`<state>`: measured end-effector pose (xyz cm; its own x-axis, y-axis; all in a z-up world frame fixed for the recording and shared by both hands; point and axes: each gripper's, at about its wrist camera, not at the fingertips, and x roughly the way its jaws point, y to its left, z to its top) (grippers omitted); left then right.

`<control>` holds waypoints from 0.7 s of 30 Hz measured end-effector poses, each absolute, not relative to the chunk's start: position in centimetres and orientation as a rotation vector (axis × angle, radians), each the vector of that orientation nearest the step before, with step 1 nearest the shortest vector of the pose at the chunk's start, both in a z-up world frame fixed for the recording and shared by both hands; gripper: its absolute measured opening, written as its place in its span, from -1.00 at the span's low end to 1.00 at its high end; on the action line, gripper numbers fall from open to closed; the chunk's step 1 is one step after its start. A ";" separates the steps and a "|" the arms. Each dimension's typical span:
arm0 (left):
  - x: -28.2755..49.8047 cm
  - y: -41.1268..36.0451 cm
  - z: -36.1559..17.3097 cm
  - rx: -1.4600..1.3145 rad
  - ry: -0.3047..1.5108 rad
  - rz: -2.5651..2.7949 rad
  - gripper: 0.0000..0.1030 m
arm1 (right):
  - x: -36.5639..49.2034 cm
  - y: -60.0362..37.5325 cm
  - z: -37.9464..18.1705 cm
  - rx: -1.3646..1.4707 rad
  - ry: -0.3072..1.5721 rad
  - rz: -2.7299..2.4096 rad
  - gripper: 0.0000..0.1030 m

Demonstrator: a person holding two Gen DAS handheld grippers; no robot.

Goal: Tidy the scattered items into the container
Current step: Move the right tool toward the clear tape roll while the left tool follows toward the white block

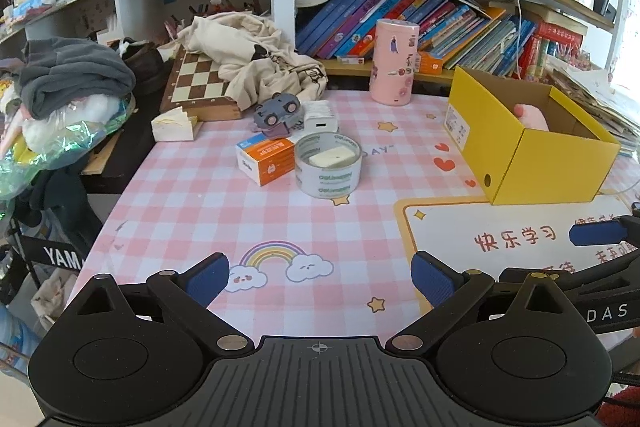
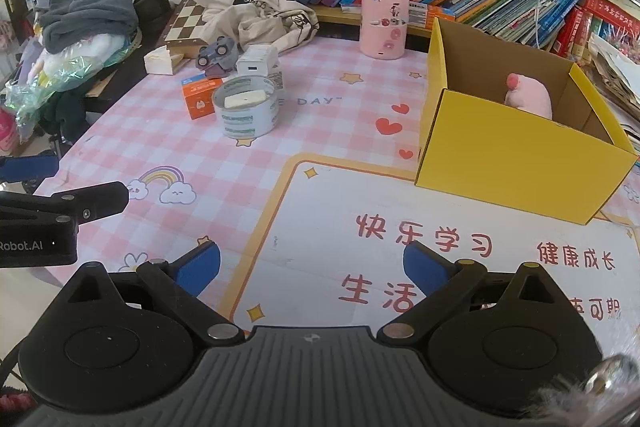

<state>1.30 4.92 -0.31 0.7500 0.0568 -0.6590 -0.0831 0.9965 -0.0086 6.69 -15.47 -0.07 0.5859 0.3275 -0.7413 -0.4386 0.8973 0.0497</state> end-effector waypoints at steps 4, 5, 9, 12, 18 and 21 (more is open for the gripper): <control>1.3 5.2 -0.3 -0.039 0.718 0.078 0.93 | 6.8 -15.1 0.0 -0.148 0.832 0.453 0.93; 1.3 5.3 -0.2 -0.040 0.716 0.080 0.93 | 6.8 -14.9 0.1 -0.151 0.832 0.455 0.93; 1.4 5.6 -0.3 -0.051 0.717 0.079 0.93 | 6.7 -14.6 0.1 -0.169 0.828 0.464 0.93; 1.5 5.5 -0.5 -0.051 0.725 0.072 0.93 | 6.8 -14.5 0.1 -0.175 0.833 0.466 0.93; 1.9 5.4 -0.8 -0.068 0.733 0.072 0.93 | 7.1 -14.4 0.0 -0.192 0.838 0.474 0.93; 2.3 5.4 -1.0 -0.070 0.740 0.074 0.93 | 7.5 -14.3 -0.2 -0.196 0.845 0.477 0.93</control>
<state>2.29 5.37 -1.00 0.7362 0.0427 -0.6754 -0.0918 0.9951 -0.0371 7.47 -14.28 -0.23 0.5665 0.3268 -0.7565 -0.4794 0.8774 0.0199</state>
